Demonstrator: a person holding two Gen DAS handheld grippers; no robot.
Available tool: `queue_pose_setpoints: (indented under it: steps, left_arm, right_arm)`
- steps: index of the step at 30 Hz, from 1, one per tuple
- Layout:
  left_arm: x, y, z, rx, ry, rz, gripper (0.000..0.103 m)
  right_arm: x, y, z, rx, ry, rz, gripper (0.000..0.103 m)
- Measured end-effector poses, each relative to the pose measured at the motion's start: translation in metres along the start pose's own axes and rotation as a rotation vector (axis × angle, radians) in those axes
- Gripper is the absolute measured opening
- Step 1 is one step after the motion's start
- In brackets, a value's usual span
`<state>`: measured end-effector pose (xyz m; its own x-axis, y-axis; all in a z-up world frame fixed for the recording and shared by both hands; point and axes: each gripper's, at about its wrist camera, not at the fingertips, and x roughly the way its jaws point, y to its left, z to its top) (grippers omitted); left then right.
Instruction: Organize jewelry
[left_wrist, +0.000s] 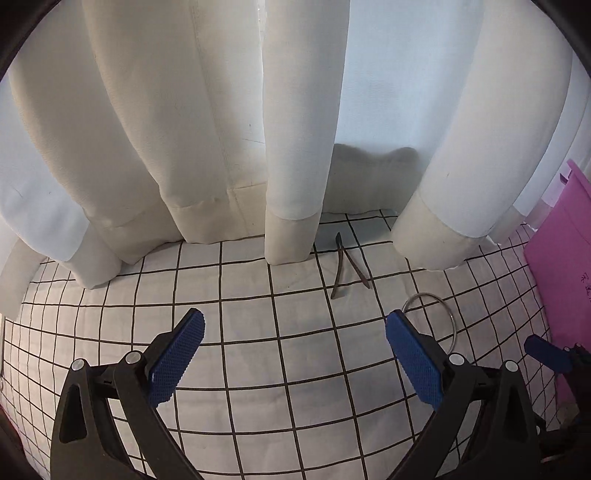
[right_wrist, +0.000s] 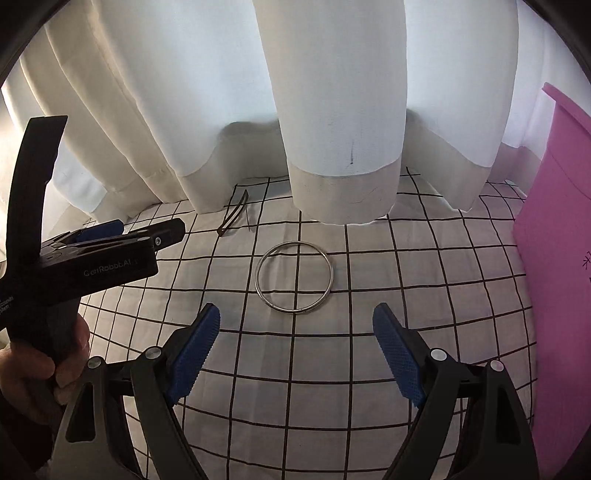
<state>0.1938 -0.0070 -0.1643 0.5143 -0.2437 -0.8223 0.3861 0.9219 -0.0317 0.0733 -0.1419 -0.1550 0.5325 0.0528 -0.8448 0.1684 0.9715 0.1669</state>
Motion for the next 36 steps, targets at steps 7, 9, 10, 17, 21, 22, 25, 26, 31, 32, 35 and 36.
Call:
queue_pose_setpoints:
  steps: [7, 9, 10, 17, 21, 22, 25, 26, 31, 32, 35, 36]
  left_arm:
    - [0.034, 0.001, 0.001, 0.003, 0.044, 0.005, 0.097]
    - [0.039, 0.001, 0.001, -0.004, 0.051, 0.002, 0.097]
    - [0.041, 0.001, 0.001, -0.007, 0.053, 0.001, 0.097]
    - [0.055, -0.007, 0.002, 0.017, 0.065, 0.002, 0.097]
    - [0.061, -0.016, 0.005, 0.029, 0.069, 0.01, 0.097]
    - [0.063, -0.017, 0.006, 0.027, 0.07, 0.011, 0.097]
    - [0.065, -0.022, 0.009, 0.021, 0.069, 0.012, 0.097]
    - [0.066, -0.021, 0.01, 0.018, 0.068, 0.008, 0.097]
    - [0.072, -0.03, 0.024, 0.008, 0.068, -0.004, 0.097]
    - [0.072, -0.034, 0.025, 0.008, 0.066, -0.004, 0.097]
    - [0.074, -0.047, 0.033, 0.002, 0.059, -0.007, 0.097]
    - [0.075, -0.05, 0.036, 0.001, 0.064, -0.001, 0.097]
  right_arm:
    - [0.043, 0.01, 0.005, -0.024, 0.025, -0.06, 0.081]
    - [0.05, 0.012, 0.006, -0.029, 0.026, -0.076, 0.081]
    - [0.053, 0.013, 0.006, -0.037, 0.028, -0.085, 0.081]
    - [0.072, 0.012, 0.007, -0.058, 0.052, -0.132, 0.081]
    - [0.075, 0.011, 0.005, -0.057, 0.041, -0.14, 0.081]
    - [0.075, 0.01, 0.004, -0.057, 0.038, -0.14, 0.081]
    - [0.075, 0.01, 0.003, -0.064, 0.036, -0.145, 0.081]
    - [0.077, 0.009, 0.003, -0.064, 0.035, -0.144, 0.081]
    - [0.082, 0.012, 0.003, -0.065, 0.035, -0.144, 0.082]
    - [0.083, 0.012, 0.003, -0.067, 0.035, -0.144, 0.082]
    - [0.081, 0.01, 0.004, -0.068, 0.032, -0.144, 0.083]
    - [0.081, 0.01, 0.004, -0.068, 0.03, -0.144, 0.083]
